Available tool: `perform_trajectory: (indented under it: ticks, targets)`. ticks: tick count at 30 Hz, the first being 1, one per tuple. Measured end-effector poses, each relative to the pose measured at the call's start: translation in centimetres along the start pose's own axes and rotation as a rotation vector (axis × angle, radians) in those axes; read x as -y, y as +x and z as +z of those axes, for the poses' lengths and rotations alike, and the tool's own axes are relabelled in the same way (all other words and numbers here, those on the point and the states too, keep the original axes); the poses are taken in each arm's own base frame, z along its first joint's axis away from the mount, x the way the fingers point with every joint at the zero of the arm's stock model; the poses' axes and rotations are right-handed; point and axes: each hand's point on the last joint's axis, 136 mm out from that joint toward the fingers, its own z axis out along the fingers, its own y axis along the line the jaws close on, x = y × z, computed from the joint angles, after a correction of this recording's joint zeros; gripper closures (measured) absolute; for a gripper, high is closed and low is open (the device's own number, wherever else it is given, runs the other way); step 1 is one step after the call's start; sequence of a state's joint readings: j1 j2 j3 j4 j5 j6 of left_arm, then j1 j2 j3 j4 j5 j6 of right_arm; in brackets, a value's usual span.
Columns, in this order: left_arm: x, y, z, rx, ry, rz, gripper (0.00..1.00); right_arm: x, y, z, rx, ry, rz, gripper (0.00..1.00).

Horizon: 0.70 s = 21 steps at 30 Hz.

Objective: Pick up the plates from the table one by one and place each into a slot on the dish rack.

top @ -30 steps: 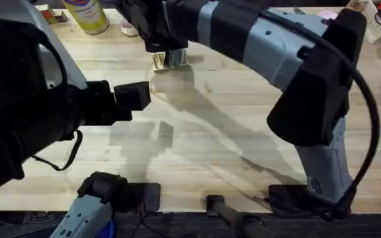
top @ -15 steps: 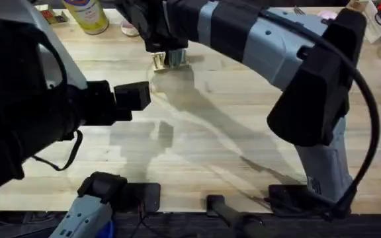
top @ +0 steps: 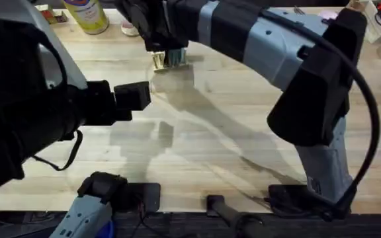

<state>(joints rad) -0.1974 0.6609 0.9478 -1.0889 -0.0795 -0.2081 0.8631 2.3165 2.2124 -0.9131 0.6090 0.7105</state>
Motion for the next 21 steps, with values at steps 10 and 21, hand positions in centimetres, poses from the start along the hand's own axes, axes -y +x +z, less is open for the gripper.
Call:
perform_trajectory:
  ticks: [10, 21]
  targets:
    - [0.0, 0.0, 0.0, 0.000, 0.000, 0.000, 0.007, -0.3, -0.8, -0.6, 0.018, -0.014, -0.053, 0.768]
    - [0.0, 0.0, 0.0, 0.000, 0.000, 0.000, 0.008, -1.2, -5.8, -5.5, 0.124, -0.090, -0.100, 0.756]
